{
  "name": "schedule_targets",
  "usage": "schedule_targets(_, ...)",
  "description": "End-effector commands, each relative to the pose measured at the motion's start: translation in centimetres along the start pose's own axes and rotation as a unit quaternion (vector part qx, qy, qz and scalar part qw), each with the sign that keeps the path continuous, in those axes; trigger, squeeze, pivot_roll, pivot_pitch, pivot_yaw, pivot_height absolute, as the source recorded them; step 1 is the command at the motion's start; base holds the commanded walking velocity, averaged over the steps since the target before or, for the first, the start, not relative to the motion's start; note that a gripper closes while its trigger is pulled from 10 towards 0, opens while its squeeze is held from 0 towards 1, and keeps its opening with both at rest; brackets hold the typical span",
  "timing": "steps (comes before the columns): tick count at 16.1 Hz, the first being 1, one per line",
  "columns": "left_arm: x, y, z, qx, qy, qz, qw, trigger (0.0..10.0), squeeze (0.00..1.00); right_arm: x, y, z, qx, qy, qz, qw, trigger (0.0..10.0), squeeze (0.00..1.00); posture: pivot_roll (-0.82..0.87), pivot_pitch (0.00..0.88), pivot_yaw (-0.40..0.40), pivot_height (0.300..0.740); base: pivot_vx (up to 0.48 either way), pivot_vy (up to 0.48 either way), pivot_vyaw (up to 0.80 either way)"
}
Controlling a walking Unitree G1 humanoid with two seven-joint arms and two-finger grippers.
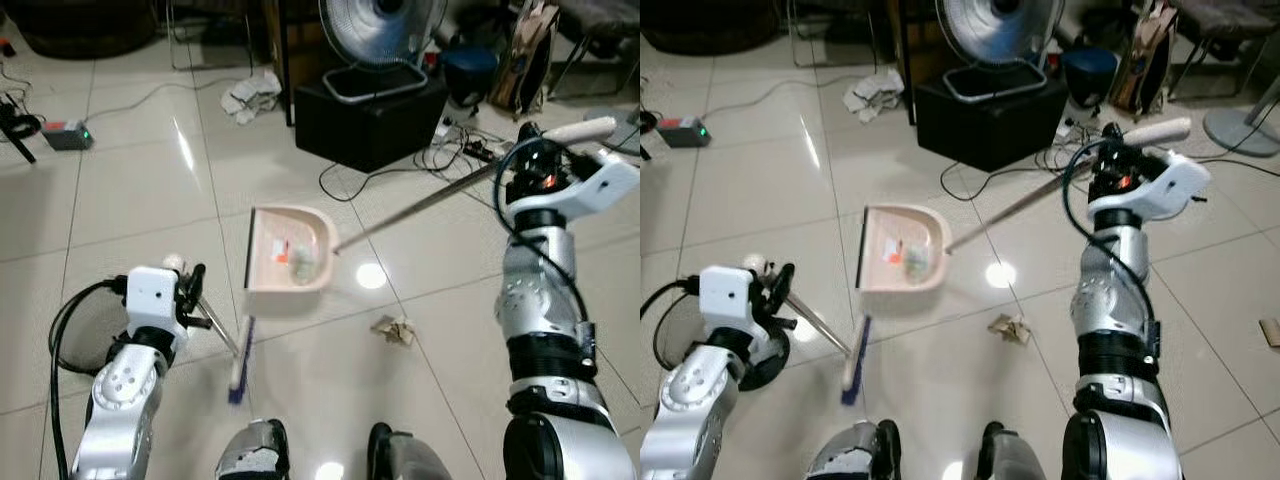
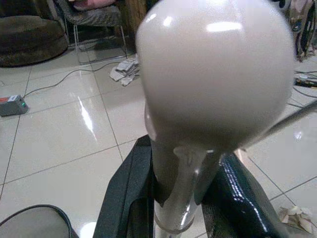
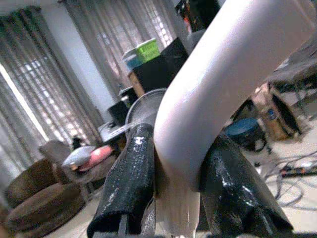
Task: Sweep floor
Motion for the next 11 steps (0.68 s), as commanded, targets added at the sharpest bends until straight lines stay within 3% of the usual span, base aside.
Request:
schedule_targets(1, 0.0, -0.5, -0.5, -0.006, 0.013, 0.001, 1.0, 10.0, 0.0, 3.1, 1.1, 1.2, 0.018, 0.023, -0.032, 0.999, 10.0, 0.0, 0.08, 0.093, 0.026, 0.74, 0.0, 0.0, 0.0)
schedule_targets(5, -0.2, -1.0, -1.0, -0.012, 0.039, 0.005, 0.999, 10.0, 0.0, 5.9, 2.4, 2.2, 0.035, 0.039, -0.051, 0.997, 10.0, 0.0, 0.09, 0.097, 0.021, 0.74, 0.0, 0.0, 0.8)
schedule_targets(11, 1.5, -0.9, 0.3, 0.013, 0.035, -0.017, 0.999, 10.0, 0.0, 6.2, 3.6, 2.2, 0.027, 0.057, -0.041, 0.997, 10.0, 0.0, 0.11, 0.106, 0.013, 0.74, 0.0, 0.0, 0.8)
Point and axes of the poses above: a point about 5 cm out from each wrist's last joint towards the gripper, its own y axis pointing out of the wrist towards the gripper, its own x axis along the axis of the wrist's last joint, z = x × y, the point moved 5 cm from there along y, pointing out of the wrist towards the gripper, and after that the axes turned 6 degrees about y, right-handed, at the moved point
